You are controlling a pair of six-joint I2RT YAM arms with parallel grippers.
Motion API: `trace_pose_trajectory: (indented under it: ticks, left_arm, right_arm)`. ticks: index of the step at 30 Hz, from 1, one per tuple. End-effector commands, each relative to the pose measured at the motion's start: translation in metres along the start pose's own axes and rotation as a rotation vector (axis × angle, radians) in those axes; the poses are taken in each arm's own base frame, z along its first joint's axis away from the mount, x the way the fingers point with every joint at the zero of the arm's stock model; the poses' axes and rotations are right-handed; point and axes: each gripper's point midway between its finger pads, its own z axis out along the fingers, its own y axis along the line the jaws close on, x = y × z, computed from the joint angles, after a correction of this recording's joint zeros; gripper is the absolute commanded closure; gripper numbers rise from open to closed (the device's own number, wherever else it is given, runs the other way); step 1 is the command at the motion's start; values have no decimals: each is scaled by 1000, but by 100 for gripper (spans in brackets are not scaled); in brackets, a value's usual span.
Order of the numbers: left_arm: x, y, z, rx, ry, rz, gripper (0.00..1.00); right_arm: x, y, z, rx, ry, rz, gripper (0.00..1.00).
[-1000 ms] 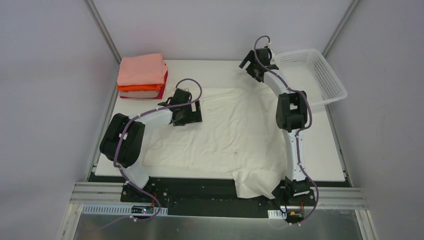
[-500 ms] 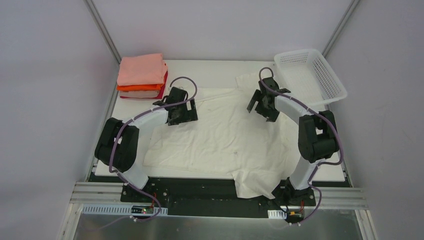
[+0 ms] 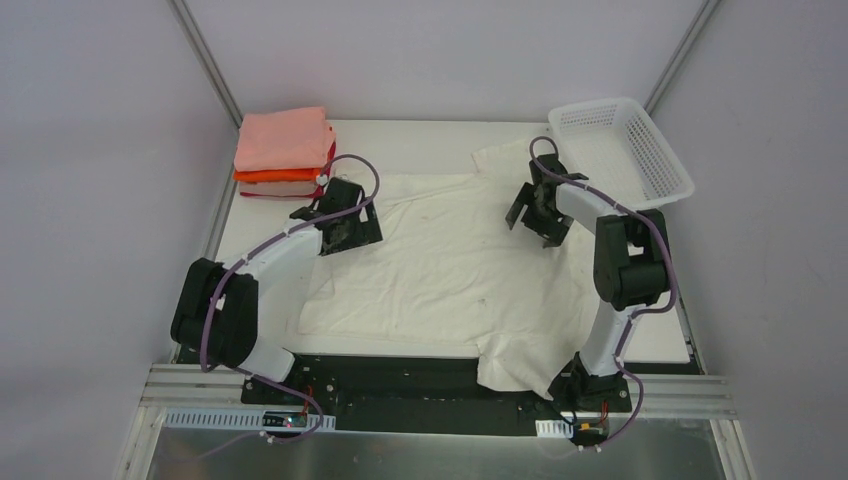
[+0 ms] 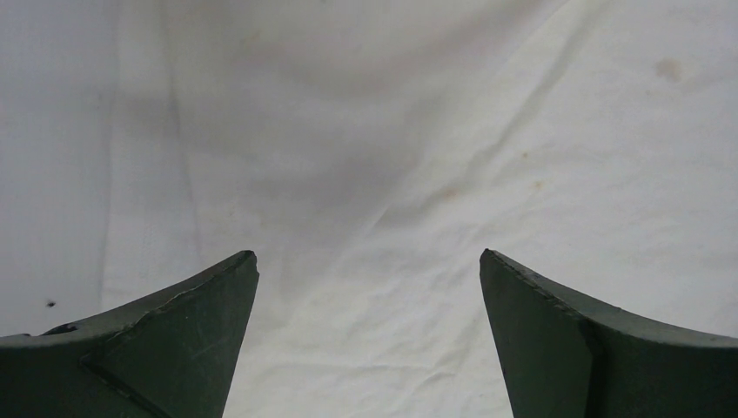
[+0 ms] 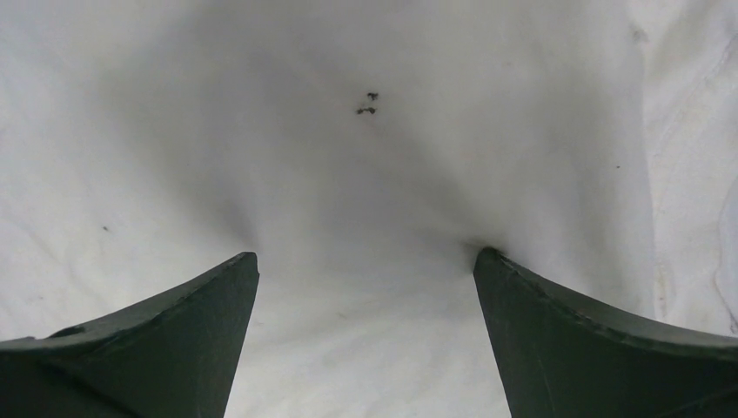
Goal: Fold and stack the t-shirts
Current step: Flatten out the tshirt
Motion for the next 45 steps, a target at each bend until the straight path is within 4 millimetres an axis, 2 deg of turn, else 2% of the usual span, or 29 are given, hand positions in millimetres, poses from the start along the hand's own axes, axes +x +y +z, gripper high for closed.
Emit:
trace_pose_trajectory:
  ticks: [1,3,6,10,16,20,32,37,45]
  left_arm:
    - [-4,25,-23,-92,-61,-48,1]
    - [-5,33,-30,-116,-75,-67,1]
    - [-2,50,-27,-147,-65,-128,5]
    - [4,61,-13,-157,-3,-177,23]
    - [17,48,8,-105,90,-184,51]
    - [25,48,12,-104,115,-194,57]
    - [44,61,13,-146,143,-208,59]
    - [44,60,15,-146,149,-212,69]
    - [30,58,16,-152,116,-203,85]
  right_arm:
    - [-11,-22,24,96,41,-54,0]
    - [-21,-20,25,114,42,-84,0]
    - [-32,-17,19,117,23,-108,0]
    - [-35,-14,11,87,-5,-112,1]
    - [-28,-19,14,102,10,-108,0]
    - [-29,-20,14,108,7,-107,0]
    - [-29,-24,14,125,2,-104,0]
    - [-28,-24,16,128,7,-101,1]
    - [-27,-27,18,139,8,-99,0]
